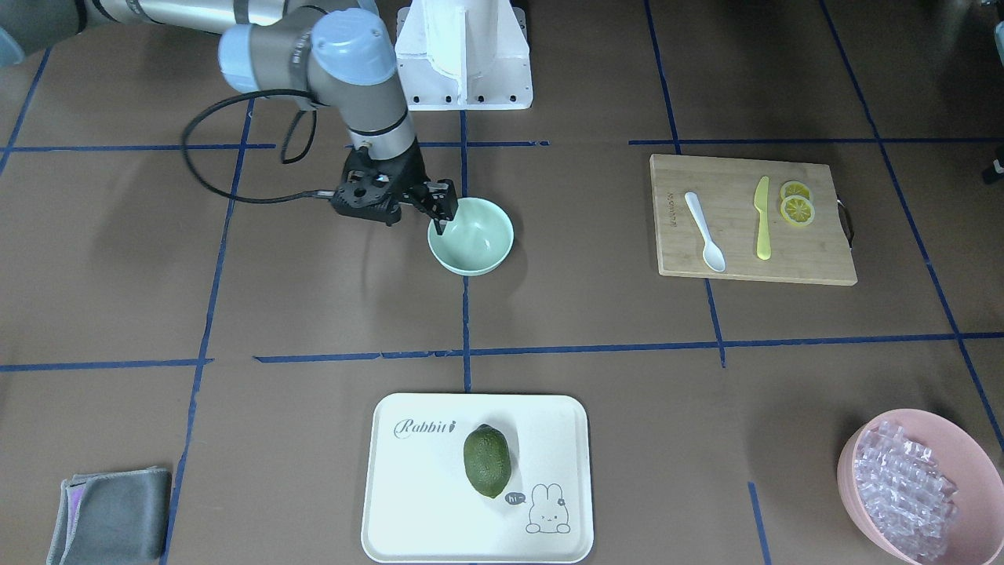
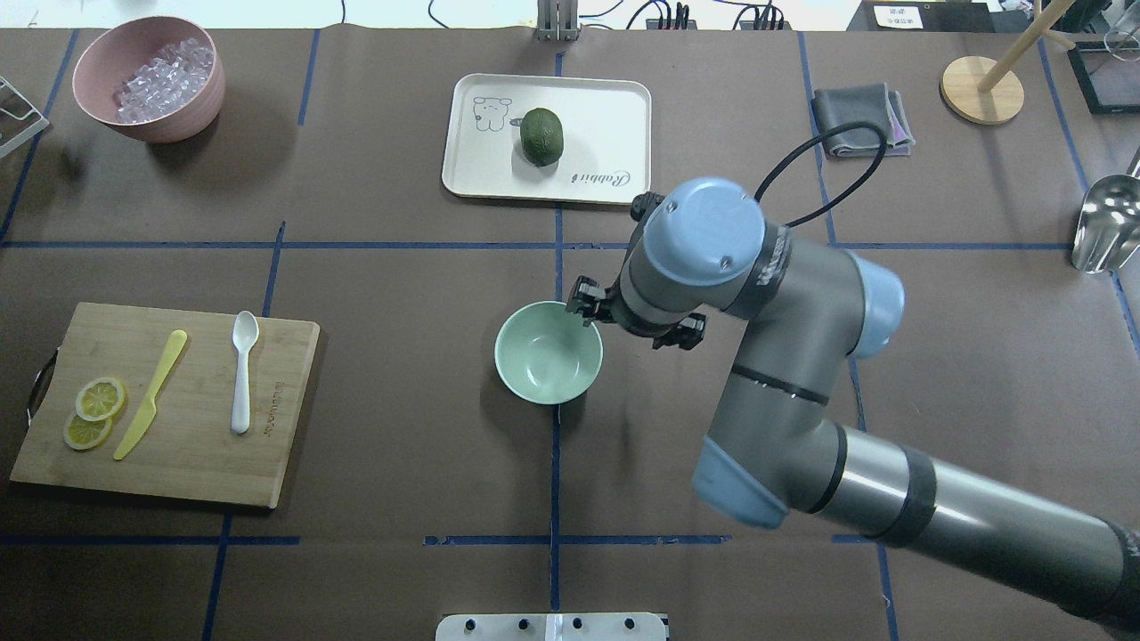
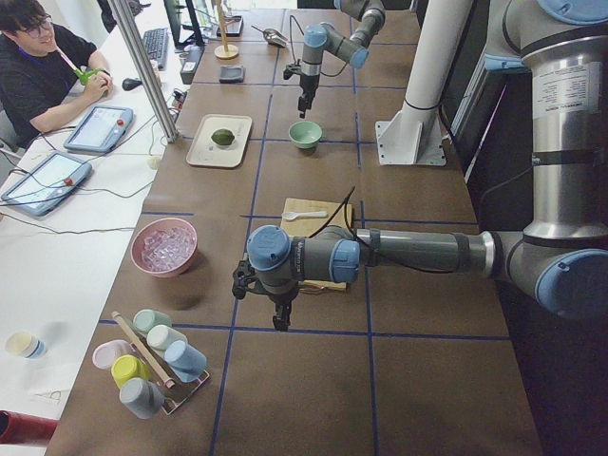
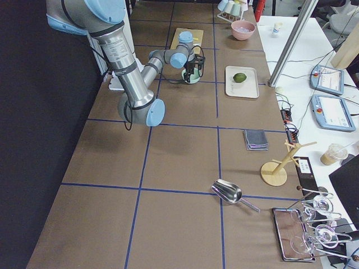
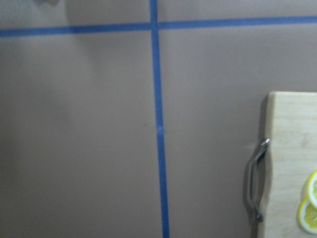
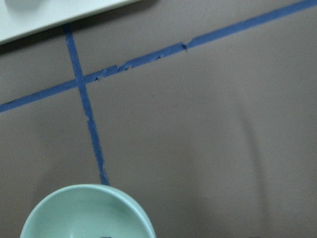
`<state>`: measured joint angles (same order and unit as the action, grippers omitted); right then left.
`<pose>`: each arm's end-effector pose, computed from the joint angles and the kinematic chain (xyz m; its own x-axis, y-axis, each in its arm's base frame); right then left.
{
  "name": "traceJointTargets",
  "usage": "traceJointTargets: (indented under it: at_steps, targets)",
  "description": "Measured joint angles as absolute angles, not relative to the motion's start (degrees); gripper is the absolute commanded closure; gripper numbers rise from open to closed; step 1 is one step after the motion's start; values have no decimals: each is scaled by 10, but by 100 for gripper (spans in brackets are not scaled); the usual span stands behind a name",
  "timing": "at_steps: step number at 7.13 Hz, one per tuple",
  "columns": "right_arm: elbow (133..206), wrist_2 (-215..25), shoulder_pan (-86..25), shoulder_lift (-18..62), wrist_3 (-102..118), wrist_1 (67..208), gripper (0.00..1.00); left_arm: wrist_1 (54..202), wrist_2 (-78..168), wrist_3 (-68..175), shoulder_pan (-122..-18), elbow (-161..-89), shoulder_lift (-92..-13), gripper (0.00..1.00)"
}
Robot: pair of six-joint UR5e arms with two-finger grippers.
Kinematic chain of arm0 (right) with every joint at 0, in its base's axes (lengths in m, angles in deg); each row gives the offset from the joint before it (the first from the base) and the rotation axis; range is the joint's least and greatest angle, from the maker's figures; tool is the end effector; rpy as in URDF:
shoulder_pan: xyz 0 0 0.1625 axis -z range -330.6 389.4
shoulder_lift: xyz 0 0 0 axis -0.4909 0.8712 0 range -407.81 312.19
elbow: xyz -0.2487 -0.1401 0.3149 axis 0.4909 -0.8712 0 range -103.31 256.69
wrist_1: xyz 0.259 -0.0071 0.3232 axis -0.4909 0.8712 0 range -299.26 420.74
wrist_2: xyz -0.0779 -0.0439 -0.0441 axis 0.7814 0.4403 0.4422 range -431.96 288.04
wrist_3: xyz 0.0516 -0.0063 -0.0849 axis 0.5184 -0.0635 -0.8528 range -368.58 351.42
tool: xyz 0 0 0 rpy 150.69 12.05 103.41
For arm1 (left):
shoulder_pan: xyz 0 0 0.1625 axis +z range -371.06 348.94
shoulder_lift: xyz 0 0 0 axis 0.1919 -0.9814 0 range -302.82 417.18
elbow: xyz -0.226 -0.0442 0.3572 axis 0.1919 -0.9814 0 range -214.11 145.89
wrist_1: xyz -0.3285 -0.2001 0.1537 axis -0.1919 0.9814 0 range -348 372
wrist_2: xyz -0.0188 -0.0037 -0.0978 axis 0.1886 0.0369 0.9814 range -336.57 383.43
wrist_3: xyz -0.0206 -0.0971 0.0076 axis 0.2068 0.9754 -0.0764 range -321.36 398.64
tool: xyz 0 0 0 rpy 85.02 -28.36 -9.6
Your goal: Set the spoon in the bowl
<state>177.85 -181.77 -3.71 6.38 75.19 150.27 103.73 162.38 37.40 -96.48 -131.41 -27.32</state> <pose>-0.4924 -0.4400 0.2104 0.5961 0.2670 0.7572 -0.2415 0.9590 -0.1481 -0.0218 -0.4580 0.6323 0.6490 0.1203 -0.7512 -0.0937 0.9925 0.0780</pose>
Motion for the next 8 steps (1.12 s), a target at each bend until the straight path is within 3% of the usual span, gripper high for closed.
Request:
traceJointTargets:
  at_steps: [3, 8]
  targets:
    - [1852, -1929, -193, 146, 460, 1597, 0, 1081, 1627, 379, -963, -1311, -301, 0]
    - [1873, -2034, -497, 427, -117, 1600, 0, 1207, 1620, 568, -876, -1326, -309, 0]
